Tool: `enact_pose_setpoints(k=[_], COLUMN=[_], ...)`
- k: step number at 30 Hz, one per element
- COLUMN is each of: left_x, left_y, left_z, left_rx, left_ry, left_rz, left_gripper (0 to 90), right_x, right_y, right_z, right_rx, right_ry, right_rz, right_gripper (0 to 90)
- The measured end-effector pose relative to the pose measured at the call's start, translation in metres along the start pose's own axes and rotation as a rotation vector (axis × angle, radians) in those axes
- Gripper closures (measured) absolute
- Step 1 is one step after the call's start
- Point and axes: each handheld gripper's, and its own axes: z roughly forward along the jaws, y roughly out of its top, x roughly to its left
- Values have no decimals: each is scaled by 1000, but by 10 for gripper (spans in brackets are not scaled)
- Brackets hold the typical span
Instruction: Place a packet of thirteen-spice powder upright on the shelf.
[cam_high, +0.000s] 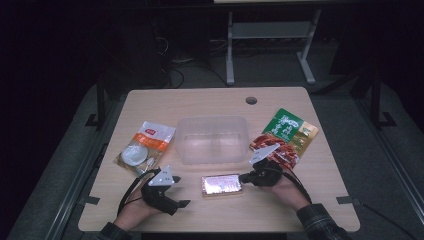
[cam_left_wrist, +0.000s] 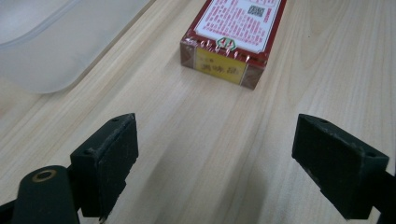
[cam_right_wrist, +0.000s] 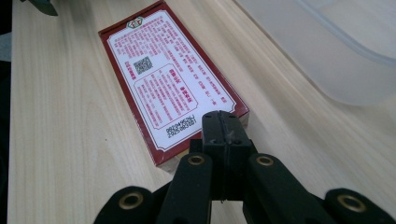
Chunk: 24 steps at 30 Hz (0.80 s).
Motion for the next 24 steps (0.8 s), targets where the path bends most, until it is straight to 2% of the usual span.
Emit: enact_pose_setpoints(k=[1, 5, 7, 8, 9, 10, 14, 15, 19, 20, 22, 24], left_x=[0, -1, 0, 0, 0, 1, 4, 5, 10, 11, 14, 15], left_y=[0, 1, 3, 4, 4, 5, 14, 15, 21, 22, 28, 33], left_z=[0, 0, 0, 1, 1, 1, 4, 5, 10, 11, 17, 22], left_rx=[0, -3, -6, -12, -12, -14, -2, -2, 8, 9, 8, 18], left_ry=[-1, -6, -10, -10, -10, -19, -23, -26, -51, -60, -93, -102], left_rz=[3, 6, 15, 21, 21, 24, 72, 81, 98, 104, 111, 139], left_gripper=[140, 140, 139, 139, 139, 139, 136, 135, 129, 129, 127, 126], right_x=[0, 2, 0, 0, 0, -1, 0, 1, 3, 3, 8, 13], right_y=[1, 2, 0, 0, 0, -3, -12, -15, -25, -25, -31, -36], right_z=[1, 2, -3, -5, -5, -12, -22, -25, -33, -33, -39, -41], right_rx=[2, -1, -14, -25, -25, -43, -62, -53, -61, -61, -68, -69], right_ry=[-3, 2, -20, -27, -27, -54, -93, -104, -123, -123, -136, -153], right_rz=[-16, -13, -15, 0, 0, 8, 44, 59, 75, 75, 87, 81], right_gripper=[900, 900, 900, 852, 852, 748, 561, 516, 421, 421, 356, 304])
